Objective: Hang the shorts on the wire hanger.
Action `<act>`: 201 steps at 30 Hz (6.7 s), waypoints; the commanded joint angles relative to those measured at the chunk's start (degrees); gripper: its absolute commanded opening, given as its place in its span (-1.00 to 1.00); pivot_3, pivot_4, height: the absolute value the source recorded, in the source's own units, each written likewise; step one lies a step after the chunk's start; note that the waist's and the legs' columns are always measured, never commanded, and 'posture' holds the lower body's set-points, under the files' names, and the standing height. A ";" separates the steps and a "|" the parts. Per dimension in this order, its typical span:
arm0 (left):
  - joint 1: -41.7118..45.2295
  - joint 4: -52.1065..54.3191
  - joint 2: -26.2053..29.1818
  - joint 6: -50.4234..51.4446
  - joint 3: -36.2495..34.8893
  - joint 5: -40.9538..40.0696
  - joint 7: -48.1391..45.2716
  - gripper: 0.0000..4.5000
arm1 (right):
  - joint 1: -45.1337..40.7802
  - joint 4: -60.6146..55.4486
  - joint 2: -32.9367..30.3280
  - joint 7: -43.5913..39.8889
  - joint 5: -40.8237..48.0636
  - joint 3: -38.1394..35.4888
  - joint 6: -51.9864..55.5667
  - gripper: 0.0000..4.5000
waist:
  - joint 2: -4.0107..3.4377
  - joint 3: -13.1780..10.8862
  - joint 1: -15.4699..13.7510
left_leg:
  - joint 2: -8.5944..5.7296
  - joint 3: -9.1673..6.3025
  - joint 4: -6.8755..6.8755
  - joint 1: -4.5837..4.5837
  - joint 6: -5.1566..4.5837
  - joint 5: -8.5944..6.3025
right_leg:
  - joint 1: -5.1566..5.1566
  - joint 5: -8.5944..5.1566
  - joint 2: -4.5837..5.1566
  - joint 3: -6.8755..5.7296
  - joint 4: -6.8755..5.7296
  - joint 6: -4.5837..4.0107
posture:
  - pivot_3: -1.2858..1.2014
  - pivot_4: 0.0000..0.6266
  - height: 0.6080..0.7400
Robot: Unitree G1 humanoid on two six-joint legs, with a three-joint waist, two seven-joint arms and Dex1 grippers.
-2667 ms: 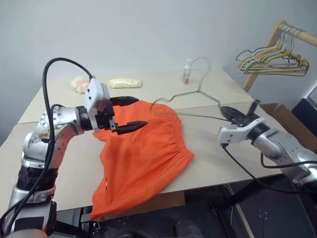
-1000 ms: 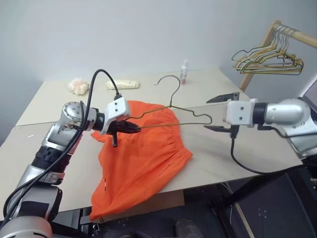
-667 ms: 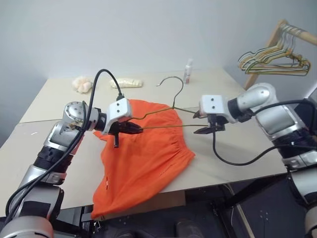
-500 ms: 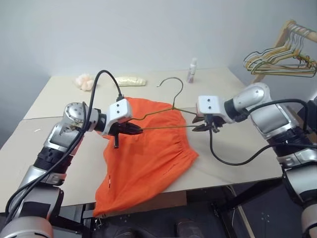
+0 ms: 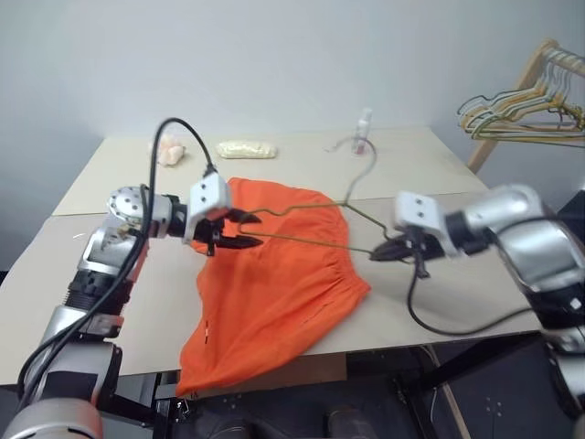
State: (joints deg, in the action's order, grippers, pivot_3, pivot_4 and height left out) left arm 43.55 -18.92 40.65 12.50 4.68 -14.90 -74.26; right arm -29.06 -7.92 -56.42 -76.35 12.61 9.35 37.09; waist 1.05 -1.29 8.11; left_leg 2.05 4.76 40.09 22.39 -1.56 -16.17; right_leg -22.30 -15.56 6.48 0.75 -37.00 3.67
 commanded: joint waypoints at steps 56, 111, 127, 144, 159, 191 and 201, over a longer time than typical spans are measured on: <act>-19.87 35.03 5.74 13.82 -8.66 -17.11 4.52 0.99 | -5.35 21.58 4.43 10.75 24.17 2.18 45.52 -1.00 | -0.05 0.08 -4.27 | 0.01 0.14 -0.20 -0.29 -0.04 -0.03 | 0.15 -0.01 -0.13 0.23 0.25 0.00 | 0.01 -1.00 1.00; -22.60 36.49 8.01 11.07 -8.85 -15.92 5.20 0.99 | -13.19 28.77 6.07 1.49 15.03 14.80 34.77 -1.00 | -0.03 0.09 -6.36 | 0.02 0.15 -0.19 -0.11 -0.01 -0.01 | 0.03 -0.01 -0.15 0.09 0.30 -0.01 | 0.05 -1.00 1.00; -23.89 37.15 8.79 10.23 -9.80 -15.49 5.81 0.99 | -21.89 43.68 16.53 -5.87 8.15 19.35 29.29 -1.00 | -0.03 0.09 -7.78 | 0.04 0.18 -0.19 -0.01 0.07 0.04 | -0.01 0.00 -0.19 -0.01 0.26 -0.02 | 0.09 -1.00 1.00; -24.36 37.11 9.17 9.50 -9.58 -15.30 5.57 0.99 | -28.52 58.41 24.58 8.66 4.70 1.82 21.45 -1.00 | -0.04 0.10 -7.87 | 0.04 0.31 -0.24 0.02 0.45 0.25 | 0.00 0.00 -0.19 -0.10 0.23 -0.05 | 0.07 -1.00 1.00; -13.73 26.51 9.64 5.32 -8.26 -12.91 1.50 0.99 | -15.66 10.66 18.92 13.89 -2.00 4.27 -2.65 -1.00 | -0.05 0.08 -6.02 | 0.07 0.28 -0.25 0.01 0.18 0.10 | -0.06 -0.01 -0.20 -0.07 0.25 -0.05 | 0.00 -1.00 1.00; 17.05 -21.26 2.74 -25.39 8.96 14.78 -14.75 0.32 | -22.54 1.63 19.12 9.01 -7.04 14.43 4.90 -1.00 | -0.03 0.08 -2.60 | 0.10 0.32 -0.03 0.30 0.12 0.07 | -0.21 -0.02 -0.21 -0.17 -0.08 -0.05 | -0.05 -1.00 1.00; 16.47 -20.81 2.43 -24.02 7.94 13.62 -16.68 -0.99 | -22.62 1.18 20.03 11.35 -7.77 14.23 5.42 -1.00 | -0.04 0.08 -1.42 | 0.11 0.06 0.05 0.48 0.10 0.06 | -0.40 -0.01 -0.21 -0.15 -0.12 -0.04 | -0.05 -1.00 1.00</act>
State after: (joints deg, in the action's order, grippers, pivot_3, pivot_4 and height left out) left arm 58.54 -40.48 43.25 -11.94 14.15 0.05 -91.13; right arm -50.16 -4.42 -36.90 -65.77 4.36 25.84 43.94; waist 1.01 -1.22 6.69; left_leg 2.17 4.77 40.15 22.88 -1.46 -16.11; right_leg -22.69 -15.58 6.27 0.59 -37.12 3.63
